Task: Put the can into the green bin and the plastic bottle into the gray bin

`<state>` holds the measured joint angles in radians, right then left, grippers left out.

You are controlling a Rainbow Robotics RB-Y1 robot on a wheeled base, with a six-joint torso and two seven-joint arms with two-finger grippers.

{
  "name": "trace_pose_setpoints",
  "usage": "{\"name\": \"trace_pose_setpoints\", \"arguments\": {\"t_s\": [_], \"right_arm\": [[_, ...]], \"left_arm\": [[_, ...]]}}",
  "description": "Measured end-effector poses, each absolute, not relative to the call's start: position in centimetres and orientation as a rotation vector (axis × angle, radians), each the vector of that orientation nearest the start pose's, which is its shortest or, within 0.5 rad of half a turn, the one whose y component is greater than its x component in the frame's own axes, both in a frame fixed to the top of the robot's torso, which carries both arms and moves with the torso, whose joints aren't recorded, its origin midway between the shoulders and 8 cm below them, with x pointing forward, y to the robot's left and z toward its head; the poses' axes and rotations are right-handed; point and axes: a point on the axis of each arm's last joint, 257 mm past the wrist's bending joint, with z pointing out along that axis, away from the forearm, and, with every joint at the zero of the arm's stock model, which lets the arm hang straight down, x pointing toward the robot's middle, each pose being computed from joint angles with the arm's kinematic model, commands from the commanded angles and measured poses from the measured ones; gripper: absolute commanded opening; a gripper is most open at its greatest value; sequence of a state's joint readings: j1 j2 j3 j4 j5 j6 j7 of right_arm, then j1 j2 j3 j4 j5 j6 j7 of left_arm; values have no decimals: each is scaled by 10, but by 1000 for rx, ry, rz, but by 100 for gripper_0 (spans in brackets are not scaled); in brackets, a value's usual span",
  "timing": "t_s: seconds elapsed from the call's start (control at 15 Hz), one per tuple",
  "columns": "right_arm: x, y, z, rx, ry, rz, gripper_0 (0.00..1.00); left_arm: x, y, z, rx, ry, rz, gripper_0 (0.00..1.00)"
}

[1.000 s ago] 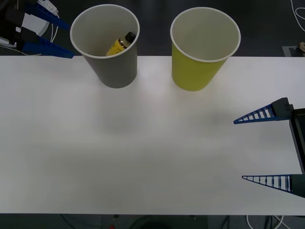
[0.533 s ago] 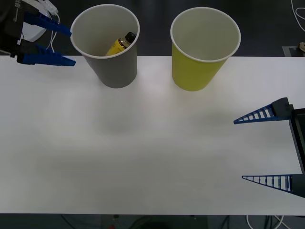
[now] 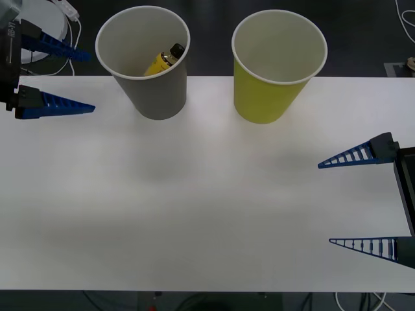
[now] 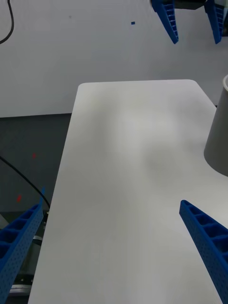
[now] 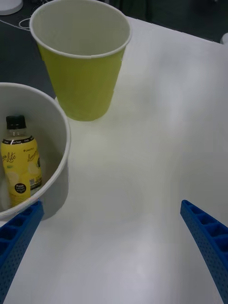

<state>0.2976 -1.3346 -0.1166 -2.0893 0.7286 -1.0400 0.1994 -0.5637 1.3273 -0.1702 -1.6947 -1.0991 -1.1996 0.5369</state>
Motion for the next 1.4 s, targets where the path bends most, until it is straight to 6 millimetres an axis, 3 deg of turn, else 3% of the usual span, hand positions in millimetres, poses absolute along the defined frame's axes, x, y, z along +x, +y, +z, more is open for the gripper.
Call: {"name": "trace_pose_setpoints", "arguments": {"t_s": [0.53,0.93,1.4], "right_arm": [[279,-193,-105,-1591,1276,621,100],[279,-193,-105,-1591,1276,621,100],[279,-193,-105,-1591,1276,621,100]], "left_arm": [[381,248,-31,1542,1568,-416,100],[337,247,-45,1565,1524,-469,100],[306,250,-64,1620,1493,-522,100]]}}
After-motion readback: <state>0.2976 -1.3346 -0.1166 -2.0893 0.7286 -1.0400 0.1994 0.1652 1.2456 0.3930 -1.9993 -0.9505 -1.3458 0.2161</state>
